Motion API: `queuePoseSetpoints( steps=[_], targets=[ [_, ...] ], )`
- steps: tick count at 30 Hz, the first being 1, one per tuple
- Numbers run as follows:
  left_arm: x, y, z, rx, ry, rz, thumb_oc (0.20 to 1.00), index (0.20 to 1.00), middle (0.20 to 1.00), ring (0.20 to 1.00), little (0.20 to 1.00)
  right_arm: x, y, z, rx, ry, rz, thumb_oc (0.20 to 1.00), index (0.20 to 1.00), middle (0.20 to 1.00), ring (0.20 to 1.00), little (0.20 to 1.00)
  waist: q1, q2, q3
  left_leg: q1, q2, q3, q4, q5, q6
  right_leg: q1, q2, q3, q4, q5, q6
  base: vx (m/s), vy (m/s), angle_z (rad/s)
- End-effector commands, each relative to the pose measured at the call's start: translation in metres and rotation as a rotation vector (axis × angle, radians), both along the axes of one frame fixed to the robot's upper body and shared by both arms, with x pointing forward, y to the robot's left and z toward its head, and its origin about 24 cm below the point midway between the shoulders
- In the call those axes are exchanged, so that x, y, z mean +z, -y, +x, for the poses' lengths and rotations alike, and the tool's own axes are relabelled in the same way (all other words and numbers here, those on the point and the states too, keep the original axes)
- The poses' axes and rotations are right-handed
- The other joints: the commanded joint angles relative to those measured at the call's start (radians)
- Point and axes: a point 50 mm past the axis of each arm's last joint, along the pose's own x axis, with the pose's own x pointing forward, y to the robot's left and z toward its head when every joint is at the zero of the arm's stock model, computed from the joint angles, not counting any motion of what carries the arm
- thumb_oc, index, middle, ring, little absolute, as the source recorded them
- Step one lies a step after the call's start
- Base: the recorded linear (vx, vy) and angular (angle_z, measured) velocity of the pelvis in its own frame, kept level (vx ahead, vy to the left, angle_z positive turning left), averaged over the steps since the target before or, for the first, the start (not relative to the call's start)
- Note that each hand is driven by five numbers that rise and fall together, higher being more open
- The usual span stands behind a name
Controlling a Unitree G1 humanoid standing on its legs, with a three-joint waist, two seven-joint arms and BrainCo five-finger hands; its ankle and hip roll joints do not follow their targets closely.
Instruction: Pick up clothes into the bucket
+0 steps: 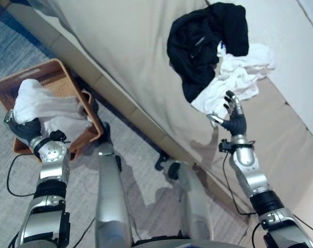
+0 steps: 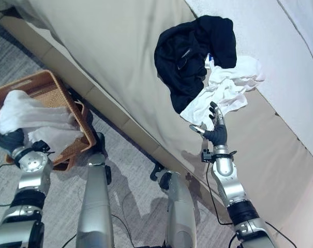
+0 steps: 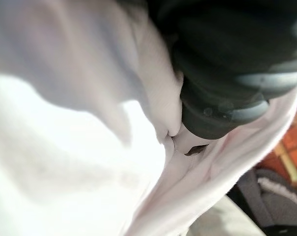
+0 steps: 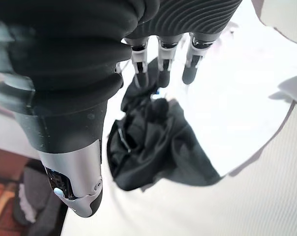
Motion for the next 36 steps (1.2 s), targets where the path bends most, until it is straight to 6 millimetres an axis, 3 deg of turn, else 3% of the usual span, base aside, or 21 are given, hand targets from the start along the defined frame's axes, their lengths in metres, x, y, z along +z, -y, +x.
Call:
queuePoseSetpoints(
  steps=[1, 11, 17, 18, 19, 27, 36],
  targets=[
    [0.008, -0.015, 0.0, 0.014, -0.017, 0.008, 0.2, 0.2, 0.2, 0.2, 0.2, 0.022, 0.004, -0.006, 0.003, 0.138, 0.056, 1.0, 1.0, 1.0, 1.0, 1.0, 0.014, -0.025, -0.019, -0.039, 0.034, -0.039, 0.157, -0.129, 0.029, -0.045, -0.019, 0.025, -0.024, 0.146, 0.065, 0.0, 0.0, 0.0],
    [-0.015, -0.028, -0.002, -0.008, -0.256, -0.015, 0.2, 0.2, 0.2, 0.2, 0.2, 0.033, 0.004, -0.007, 0.042, 0.173, 0.03, 1.0, 1.0, 1.0, 1.0, 1.0, -0.01, -0.028, -0.039, -0.094, 0.037, -0.047, 0.196, -0.141, 0.037, -0.097, -0.015, 0.032, 0.005, 0.137, 0.059, 0.0, 0.002, 0.0],
    [-0.023, -0.035, -0.006, 0.023, -0.28, -0.091, 0.2, 0.2, 0.2, 0.2, 0.2, 0.038, 0.005, -0.009, 0.061, 0.189, 0.017, 1.0, 1.0, 1.0, 1.0, 1.0, -0.021, -0.029, -0.056, -0.105, 0.04, -0.046, 0.2, -0.147, 0.038, -0.112, -0.012, 0.036, 0.009, 0.137, 0.058, 0.0, 0.0, 0.0],
    [-0.023, -0.035, -0.006, 0.024, -0.277, -0.101, 0.282, 0.282, 0.282, 0.282, 0.282, 0.039, 0.005, -0.009, 0.062, 0.19, 0.017, 1.0, 1.0, 1.0, 1.0, 1.0, -0.023, -0.028, -0.059, -0.107, 0.041, -0.047, 0.201, -0.147, 0.038, -0.112, -0.013, 0.036, 0.007, 0.138, 0.058, 0.0, 0.025, -0.04],
    [-0.026, -0.037, -0.008, 0.028, -0.289, -0.116, 1.0, 1.0, 1.0, 1.0, 1.0, 0.039, 0.006, -0.009, 0.064, 0.186, 0.013, 1.0, 1.0, 1.0, 1.0, 1.0, -0.025, -0.026, -0.063, -0.105, 0.042, -0.045, 0.198, -0.146, 0.037, -0.111, -0.012, 0.037, 0.004, 0.14, 0.058, 0.0, 0.017, -0.04],
    [-0.029, -0.037, -0.011, 0.028, -0.243, -0.158, 1.0, 1.0, 1.0, 1.0, 1.0, 0.035, 0.009, -0.01, 0.053, 0.171, 0.009, 1.0, 1.0, 1.0, 1.0, 1.0, -0.025, -0.018, -0.074, -0.081, 0.039, -0.033, 0.181, -0.146, 0.039, -0.099, -0.012, 0.043, -0.008, 0.149, 0.063, 0.0, 0.012, -0.02],
    [-0.025, -0.029, -0.019, -0.037, -0.194, -0.049, 1.0, 1.0, 1.0, 1.0, 1.0, 0.021, 0.023, -0.013, -0.012, 0.111, -0.004, 1.0, 1.0, 1.0, 1.0, 1.0, 0.004, 0.007, -0.083, 0.042, 0.028, 0.004, 0.08, -0.126, 0.038, 0.007, -0.025, 0.038, -0.092, 0.191, 0.081, 0.0, 0.004, 0.0]
  ],
)
